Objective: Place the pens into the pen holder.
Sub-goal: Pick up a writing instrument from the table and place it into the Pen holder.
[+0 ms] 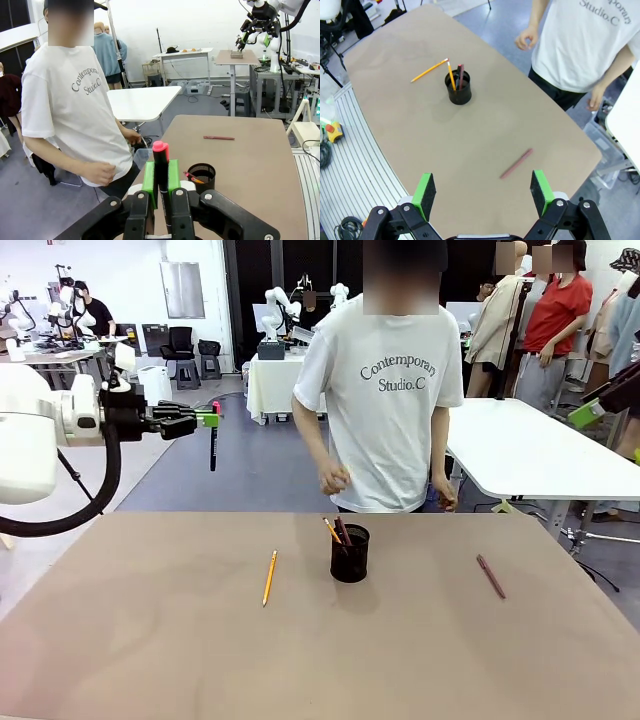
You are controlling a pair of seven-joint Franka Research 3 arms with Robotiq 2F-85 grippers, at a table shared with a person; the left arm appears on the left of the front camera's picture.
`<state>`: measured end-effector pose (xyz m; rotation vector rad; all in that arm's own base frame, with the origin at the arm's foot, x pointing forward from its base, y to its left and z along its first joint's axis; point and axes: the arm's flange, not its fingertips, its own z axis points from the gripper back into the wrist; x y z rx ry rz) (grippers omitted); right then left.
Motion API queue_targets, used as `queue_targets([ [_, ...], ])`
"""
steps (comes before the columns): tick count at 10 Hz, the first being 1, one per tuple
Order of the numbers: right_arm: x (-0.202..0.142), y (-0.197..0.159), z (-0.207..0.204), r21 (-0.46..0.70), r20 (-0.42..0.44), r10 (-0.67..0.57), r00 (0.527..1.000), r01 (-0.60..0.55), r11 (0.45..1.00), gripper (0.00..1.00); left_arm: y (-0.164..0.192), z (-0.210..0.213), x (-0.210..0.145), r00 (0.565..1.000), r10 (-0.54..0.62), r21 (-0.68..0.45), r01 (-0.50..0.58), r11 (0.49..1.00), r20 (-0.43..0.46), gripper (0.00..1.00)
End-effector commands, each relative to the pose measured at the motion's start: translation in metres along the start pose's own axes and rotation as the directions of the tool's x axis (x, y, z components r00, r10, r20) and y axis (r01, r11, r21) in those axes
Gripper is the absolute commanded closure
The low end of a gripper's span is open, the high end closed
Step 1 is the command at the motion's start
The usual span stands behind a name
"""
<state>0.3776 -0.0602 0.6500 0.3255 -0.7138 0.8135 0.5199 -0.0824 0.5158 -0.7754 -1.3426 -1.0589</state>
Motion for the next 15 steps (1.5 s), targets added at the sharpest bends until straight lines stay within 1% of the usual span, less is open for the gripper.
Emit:
queue_targets([
  [1,0.001,0.001,0.001,0.002,0.004,0.004,1.0,-0.004,1.0,0.0,0.001,-0.03,0.001,1.0,-0.004,0.013,0.004,1.0,-0.01,1.0],
  [2,0.001,0.001,0.001,0.002,0.004,0.004,1.0,-0.004,1.0,0.0,-0.002,-0.05,0.0,1.0,-0.013,0.016,0.013,1.0,-0.009,1.0],
  [5,0.001,0.001,0.001,0.002,0.004,0.004,1.0,-0.004,1.0,0.0,-0.009,-0.108,-0.006,0.995,-0.065,-0.01,0.065,0.998,0.071,1.0],
  [7,0.001,0.001,0.001,0.002,0.004,0.004,1.0,-0.004,1.0,0.0,-0.016,-0.156,-0.014,0.989,-0.094,-0.062,0.102,0.993,0.112,1.0],
  [8,0.001,0.001,0.001,0.002,0.004,0.004,1.0,-0.004,1.0,0.0,-0.019,-0.177,-0.017,0.981,-0.105,-0.093,0.121,0.988,0.164,1.0],
  [10,0.001,0.001,0.001,0.002,0.004,0.004,1.0,-0.004,1.0,0.0,-0.025,-0.209,-0.028,0.979,-0.065,-0.143,0.094,0.985,0.192,1.0],
  [11,0.001,0.001,0.001,0.002,0.004,0.004,1.0,-0.004,1.0,0.0,-0.024,-0.223,-0.037,0.98,-0.063,-0.145,0.091,0.985,0.19,1.0],
  [12,0.001,0.001,0.001,0.002,0.004,0.004,1.0,-0.004,1.0,0.0,-0.024,-0.234,-0.045,0.982,-0.046,-0.166,0.076,0.983,0.183,1.0],
  [13,0.001,0.001,0.001,0.002,0.004,0.004,1.0,-0.004,1.0,0.0,-0.024,-0.235,-0.049,0.978,-0.027,-0.196,0.069,0.978,0.206,1.0],
  [14,0.001,0.001,0.001,0.002,0.004,0.004,1.0,-0.004,1.0,0.0,-0.032,-0.226,-0.041,0.986,-0.042,-0.172,0.07,0.983,0.159,1.0],
  [15,0.001,0.001,0.001,0.002,0.004,0.004,1.0,-0.004,1.0,0.0,-0.032,-0.226,-0.041,0.986,-0.042,-0.172,0.07,0.983,0.159,1.0],
])
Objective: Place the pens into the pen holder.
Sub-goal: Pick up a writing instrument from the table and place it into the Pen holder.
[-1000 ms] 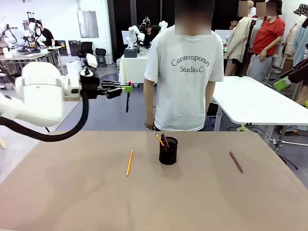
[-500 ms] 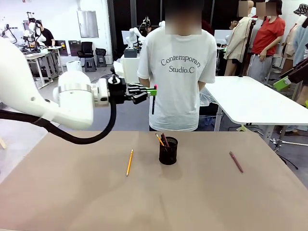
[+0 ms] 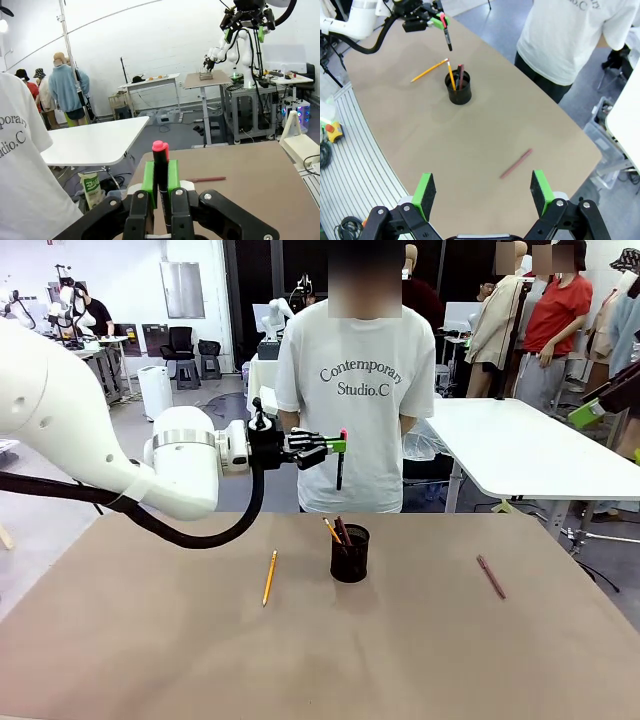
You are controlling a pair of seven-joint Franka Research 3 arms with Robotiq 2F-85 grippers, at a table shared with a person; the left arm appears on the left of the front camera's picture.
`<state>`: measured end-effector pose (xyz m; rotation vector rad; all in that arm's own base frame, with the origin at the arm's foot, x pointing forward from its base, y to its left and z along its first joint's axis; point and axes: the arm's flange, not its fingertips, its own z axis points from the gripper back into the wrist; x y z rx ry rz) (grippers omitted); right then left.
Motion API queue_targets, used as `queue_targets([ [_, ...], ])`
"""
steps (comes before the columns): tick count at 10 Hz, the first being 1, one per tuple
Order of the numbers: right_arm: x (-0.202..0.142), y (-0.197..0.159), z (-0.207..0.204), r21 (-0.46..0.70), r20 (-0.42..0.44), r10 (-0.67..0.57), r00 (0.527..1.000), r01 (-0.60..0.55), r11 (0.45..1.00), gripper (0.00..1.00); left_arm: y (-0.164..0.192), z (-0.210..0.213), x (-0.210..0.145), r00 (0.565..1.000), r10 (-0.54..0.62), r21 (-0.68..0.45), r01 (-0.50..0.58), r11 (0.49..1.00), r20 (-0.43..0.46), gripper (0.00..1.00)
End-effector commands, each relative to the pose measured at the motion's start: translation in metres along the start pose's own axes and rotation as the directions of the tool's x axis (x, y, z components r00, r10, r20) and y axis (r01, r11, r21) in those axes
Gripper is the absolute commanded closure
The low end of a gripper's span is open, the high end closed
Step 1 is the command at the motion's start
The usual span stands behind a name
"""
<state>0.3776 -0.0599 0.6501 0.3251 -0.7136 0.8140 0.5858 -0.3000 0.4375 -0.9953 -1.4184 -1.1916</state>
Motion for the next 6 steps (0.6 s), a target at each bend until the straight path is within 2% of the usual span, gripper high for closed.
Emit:
queue_targets([
  [1,0.001,0.0,0.001,0.002,0.004,0.003,1.0,-0.003,1.0,0.0,-0.004,0.005,0.009,1.0,-0.01,0.011,0.011,1.0,-0.011,1.0],
  [2,0.001,0.0,0.001,0.002,0.004,0.003,1.0,-0.003,1.0,0.0,0.0,0.0,0.0,1.0,0.0,0.0,0.0,1.0,0.0,1.0],
  [3,0.001,0.0,0.001,0.002,0.004,0.003,1.0,-0.003,1.0,0.0,-0.01,0.002,0.0,0.997,-0.078,-0.002,0.078,0.997,-0.007,1.0],
  [4,0.001,0.0,0.001,0.002,0.004,0.003,1.0,-0.003,1.0,0.0,-0.004,-0.008,-0.016,1.0,-0.014,0.028,0.014,1.0,-0.012,1.0],
  [6,0.001,0.0,0.001,0.002,0.004,0.003,1.0,-0.003,1.0,0.0,0.005,-0.026,-0.037,1.0,0.025,-0.037,-0.025,0.999,0.004,1.0],
])
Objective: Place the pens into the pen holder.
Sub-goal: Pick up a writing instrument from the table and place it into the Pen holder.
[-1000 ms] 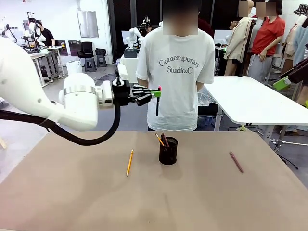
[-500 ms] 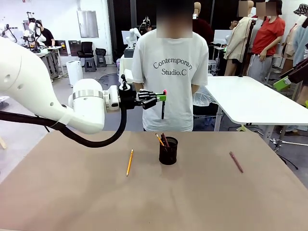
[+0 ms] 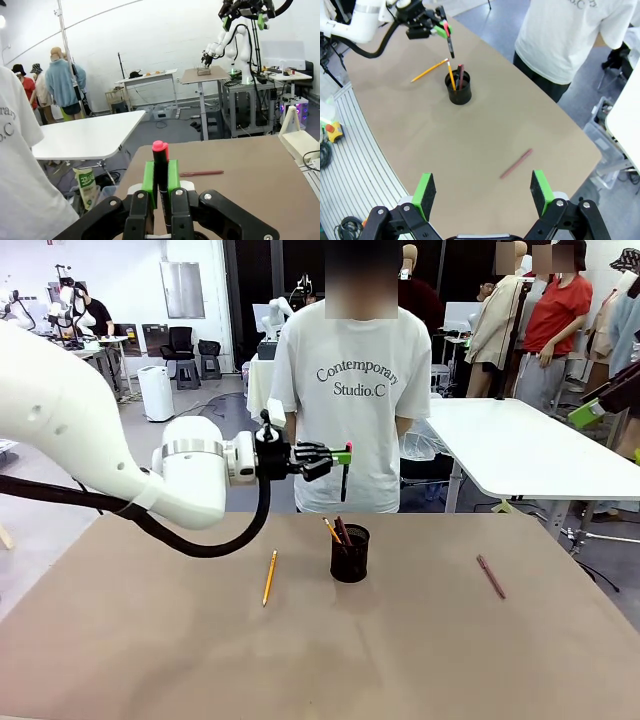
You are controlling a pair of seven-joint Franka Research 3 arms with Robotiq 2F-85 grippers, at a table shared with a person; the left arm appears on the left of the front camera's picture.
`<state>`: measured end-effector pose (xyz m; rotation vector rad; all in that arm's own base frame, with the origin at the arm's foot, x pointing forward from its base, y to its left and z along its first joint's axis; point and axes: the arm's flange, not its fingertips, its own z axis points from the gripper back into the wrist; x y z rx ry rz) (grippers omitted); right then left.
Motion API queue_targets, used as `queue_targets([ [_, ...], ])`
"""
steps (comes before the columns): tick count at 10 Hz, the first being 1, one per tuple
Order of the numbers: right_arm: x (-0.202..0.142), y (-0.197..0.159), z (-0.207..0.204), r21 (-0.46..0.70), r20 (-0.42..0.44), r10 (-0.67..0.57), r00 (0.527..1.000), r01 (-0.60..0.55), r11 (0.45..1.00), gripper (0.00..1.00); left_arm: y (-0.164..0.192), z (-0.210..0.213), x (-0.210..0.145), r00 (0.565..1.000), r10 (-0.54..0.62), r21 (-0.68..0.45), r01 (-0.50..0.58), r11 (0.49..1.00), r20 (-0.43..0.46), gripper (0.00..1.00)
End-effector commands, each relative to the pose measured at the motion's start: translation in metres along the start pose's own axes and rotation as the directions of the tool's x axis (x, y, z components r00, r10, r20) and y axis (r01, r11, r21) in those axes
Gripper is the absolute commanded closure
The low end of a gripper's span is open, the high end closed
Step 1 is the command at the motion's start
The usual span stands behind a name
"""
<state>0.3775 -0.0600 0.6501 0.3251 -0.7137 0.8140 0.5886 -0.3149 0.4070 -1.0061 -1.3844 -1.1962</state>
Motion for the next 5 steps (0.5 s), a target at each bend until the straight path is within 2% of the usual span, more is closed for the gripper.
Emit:
queue_targets([
  [1,0.001,0.0,0.001,0.002,0.004,0.003,1.0,-0.003,1.0,0.0,0.009,-0.019,-0.015,0.999,0.04,-0.034,-0.039,0.999,0.028,1.0],
  [5,0.001,0.0,0.001,0.002,0.004,0.003,1.0,-0.003,1.0,0.0,-0.003,-0.026,-0.054,0.996,0.093,-0.055,-0.093,0.994,-0.015,1.0],
])
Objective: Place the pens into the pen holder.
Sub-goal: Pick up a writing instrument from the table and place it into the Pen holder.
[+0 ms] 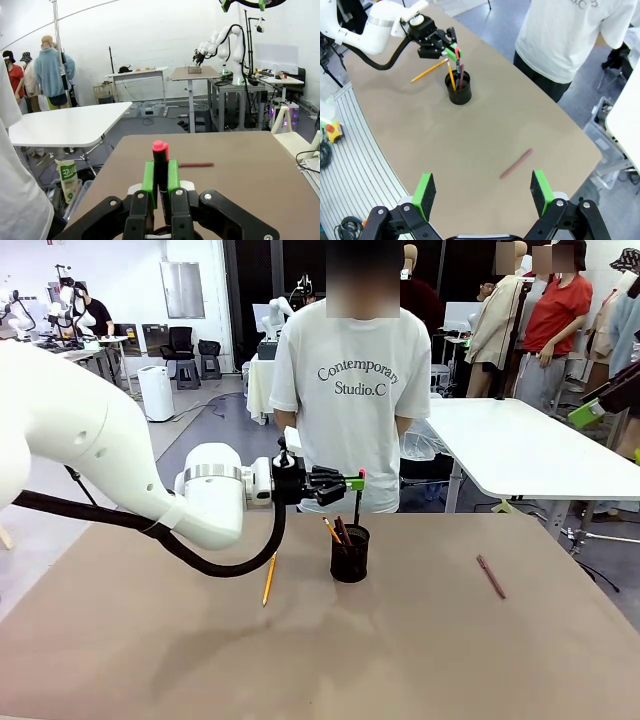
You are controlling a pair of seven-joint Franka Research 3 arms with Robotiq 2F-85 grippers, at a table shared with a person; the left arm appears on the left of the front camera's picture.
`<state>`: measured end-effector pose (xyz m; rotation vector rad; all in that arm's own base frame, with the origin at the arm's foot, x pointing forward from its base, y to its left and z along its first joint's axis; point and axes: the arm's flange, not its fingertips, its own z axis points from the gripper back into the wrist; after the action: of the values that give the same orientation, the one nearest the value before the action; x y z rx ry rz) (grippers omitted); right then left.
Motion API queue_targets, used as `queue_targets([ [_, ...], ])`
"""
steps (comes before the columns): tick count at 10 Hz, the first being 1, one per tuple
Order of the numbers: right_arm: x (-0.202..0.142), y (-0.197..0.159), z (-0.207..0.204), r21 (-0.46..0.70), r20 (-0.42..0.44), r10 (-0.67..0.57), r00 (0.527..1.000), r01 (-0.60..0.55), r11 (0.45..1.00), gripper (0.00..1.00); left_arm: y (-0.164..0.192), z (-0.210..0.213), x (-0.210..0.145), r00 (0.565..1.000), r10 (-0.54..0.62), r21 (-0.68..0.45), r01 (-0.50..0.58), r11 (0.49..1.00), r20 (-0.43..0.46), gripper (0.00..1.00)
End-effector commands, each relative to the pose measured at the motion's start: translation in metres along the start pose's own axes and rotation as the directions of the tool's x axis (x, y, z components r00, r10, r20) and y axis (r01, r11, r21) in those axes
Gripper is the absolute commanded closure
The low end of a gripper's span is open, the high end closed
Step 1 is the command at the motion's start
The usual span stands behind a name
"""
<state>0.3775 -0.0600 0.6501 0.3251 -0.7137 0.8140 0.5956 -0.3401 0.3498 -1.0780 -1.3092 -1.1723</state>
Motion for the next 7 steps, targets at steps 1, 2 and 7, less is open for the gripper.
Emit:
queue_targets([
  [1,0.0008,0.0003,0.0007,0.002,0.004,0.003,1.0,-0.003,1.0,0.0,0.0007,-0.0001,-0.004,1.0,0.016,-0.017,-0.017,1.0,-0.014,1.0],
  [2,0.0008,0.0003,0.0007,0.002,0.004,0.003,1.0,-0.003,1.0,0.0,0.0019,-0.0005,-0.0082,1.0,0.025,-0.017,-0.025,1.0,-0.016,1.0],
  [7,0.0008,0.0003,0.0007,0.002,0.004,0.003,1.0,-0.003,1.0,0.0,0.005,0.0027,-0.0068,0.999,0.037,-0.013,-0.037,0.999,-0.011,0.23],
])
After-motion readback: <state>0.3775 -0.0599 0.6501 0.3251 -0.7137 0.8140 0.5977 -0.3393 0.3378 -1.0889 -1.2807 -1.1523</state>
